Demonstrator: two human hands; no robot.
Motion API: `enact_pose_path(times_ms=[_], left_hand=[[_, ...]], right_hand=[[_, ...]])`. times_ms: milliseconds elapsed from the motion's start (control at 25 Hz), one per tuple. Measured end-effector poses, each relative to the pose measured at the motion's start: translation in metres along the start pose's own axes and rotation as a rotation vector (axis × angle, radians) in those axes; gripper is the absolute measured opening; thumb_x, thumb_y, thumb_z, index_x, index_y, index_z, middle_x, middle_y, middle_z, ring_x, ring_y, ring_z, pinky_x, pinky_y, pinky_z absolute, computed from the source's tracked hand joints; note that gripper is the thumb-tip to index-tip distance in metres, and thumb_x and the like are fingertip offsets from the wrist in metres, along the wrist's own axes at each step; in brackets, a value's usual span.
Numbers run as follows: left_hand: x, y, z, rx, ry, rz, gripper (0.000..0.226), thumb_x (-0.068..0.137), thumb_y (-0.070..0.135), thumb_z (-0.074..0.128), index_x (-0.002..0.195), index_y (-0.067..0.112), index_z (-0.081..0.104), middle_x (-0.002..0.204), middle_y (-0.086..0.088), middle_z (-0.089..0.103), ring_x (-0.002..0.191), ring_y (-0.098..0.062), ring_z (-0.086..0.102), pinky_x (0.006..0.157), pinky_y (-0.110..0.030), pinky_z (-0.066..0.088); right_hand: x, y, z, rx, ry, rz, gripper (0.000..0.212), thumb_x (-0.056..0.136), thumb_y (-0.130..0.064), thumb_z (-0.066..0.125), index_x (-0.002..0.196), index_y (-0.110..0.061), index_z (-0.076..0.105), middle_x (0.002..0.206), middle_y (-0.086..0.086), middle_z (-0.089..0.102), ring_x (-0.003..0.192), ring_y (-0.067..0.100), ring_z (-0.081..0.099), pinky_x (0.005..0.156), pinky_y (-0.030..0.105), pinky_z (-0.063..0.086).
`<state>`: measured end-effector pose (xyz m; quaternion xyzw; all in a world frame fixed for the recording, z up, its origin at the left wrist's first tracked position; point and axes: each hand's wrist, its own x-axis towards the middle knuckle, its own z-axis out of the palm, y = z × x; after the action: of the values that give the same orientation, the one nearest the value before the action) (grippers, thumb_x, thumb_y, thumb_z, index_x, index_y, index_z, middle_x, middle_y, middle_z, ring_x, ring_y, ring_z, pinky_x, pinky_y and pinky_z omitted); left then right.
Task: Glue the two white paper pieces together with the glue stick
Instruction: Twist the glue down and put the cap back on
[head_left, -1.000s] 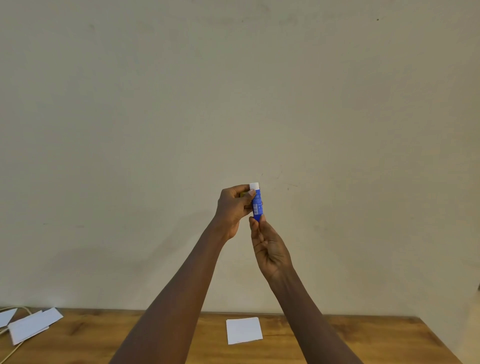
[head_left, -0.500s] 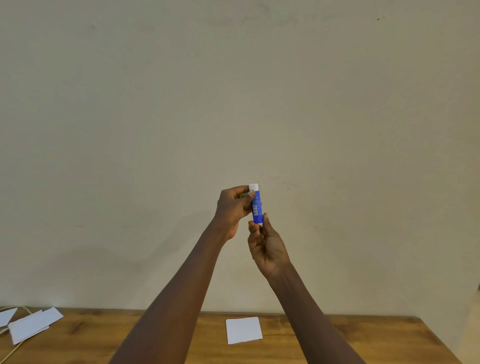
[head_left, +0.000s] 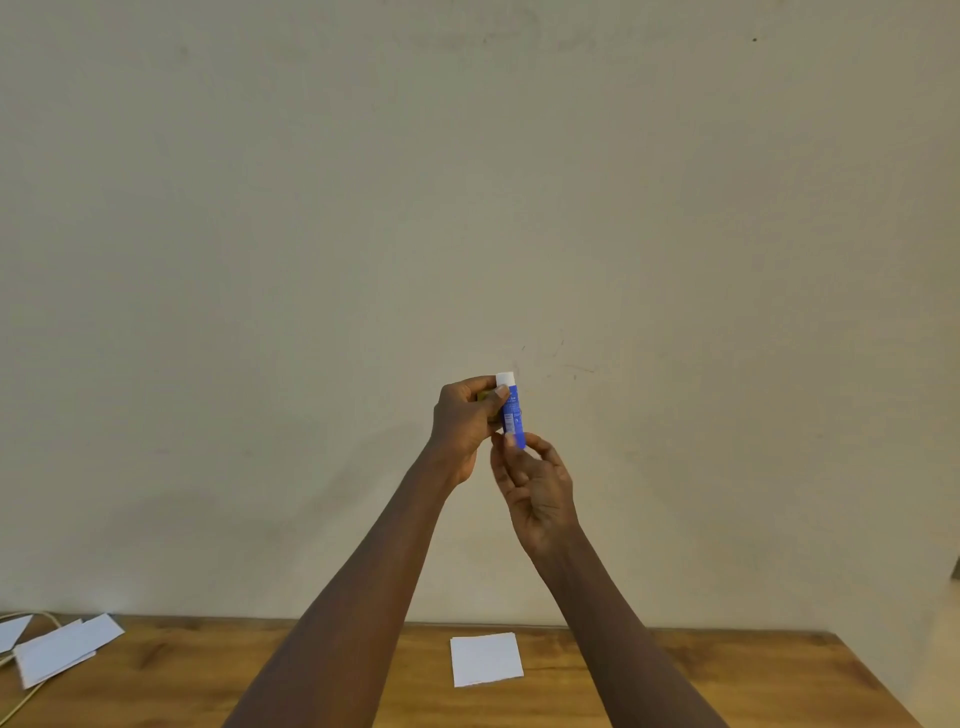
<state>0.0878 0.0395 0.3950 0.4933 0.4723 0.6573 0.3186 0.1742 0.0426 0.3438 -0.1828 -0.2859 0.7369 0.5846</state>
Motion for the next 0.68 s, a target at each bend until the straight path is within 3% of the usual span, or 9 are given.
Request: enact_pose_path(times_ms=[80,160,360,560,680], left_hand=[[0.0010,0.0033,-0.0016,-0.029,-0.022,-0.010,0.030,0.089,0.006,0.049,0.116,-0.006,0.052,0.094,-0.014,0.060,0.089,-0.030,0.058,0.078,-0.032,0.053],[-0.0006,0.0061,-0.0015,-0.023,-0.045,-0.011,0.030,0.089,0.006,0.049,0.117,-0.006,0.052,0.090,-0.011,0.061,0.088,-0.030,0.058,0.078,-0.031,0.054],[-0.0044,0.0064,0.0013,-0.009,-0.006,-0.004,0.033,0.088,0.006,0.049,0.118,-0.007,0.051,0.104,-0.016,0.058,0.092,-0.032,0.058,0.084,-0.038,0.052],[-0.0044,0.0060,0.0022,-0.004,0.048,-0.015,0.033,0.088,0.007,0.051,0.119,-0.005,0.051,0.116,-0.024,0.058,0.095,-0.036,0.058,0.088,-0.043,0.050],[-0.0064,0.0097,0.0034,0.013,0.021,-0.006,0.034,0.088,0.007,0.051,0.119,-0.005,0.051,0.117,-0.026,0.058,0.093,-0.032,0.058,0.087,-0.042,0.050]], right_hand=[[-0.0025,-0.0050,-0.0015,0.045,-0.061,0.142,0.028,0.086,-0.030,0.053,0.084,-0.004,0.060,0.073,0.013,0.070,0.063,0.017,0.069,0.058,0.023,0.058],[-0.0019,-0.0066,-0.0002,0.082,-0.054,0.225,0.039,0.086,-0.040,0.049,0.084,-0.003,0.061,0.058,0.007,0.070,0.051,0.012,0.066,0.049,0.019,0.056],[-0.0018,-0.0010,0.0021,0.218,-0.054,0.189,0.019,0.085,-0.020,0.053,0.085,-0.003,0.062,0.058,0.006,0.071,0.053,0.009,0.067,0.049,0.018,0.056],[-0.0037,0.0007,0.0047,0.176,-0.004,0.097,0.013,0.081,-0.014,0.059,0.084,-0.002,0.063,0.068,0.010,0.071,0.057,0.012,0.069,0.052,0.020,0.058],[-0.0037,-0.0005,0.0053,0.196,0.020,0.096,0.011,0.082,-0.013,0.057,0.082,-0.003,0.062,0.061,0.008,0.073,0.056,0.013,0.069,0.052,0.020,0.058]])
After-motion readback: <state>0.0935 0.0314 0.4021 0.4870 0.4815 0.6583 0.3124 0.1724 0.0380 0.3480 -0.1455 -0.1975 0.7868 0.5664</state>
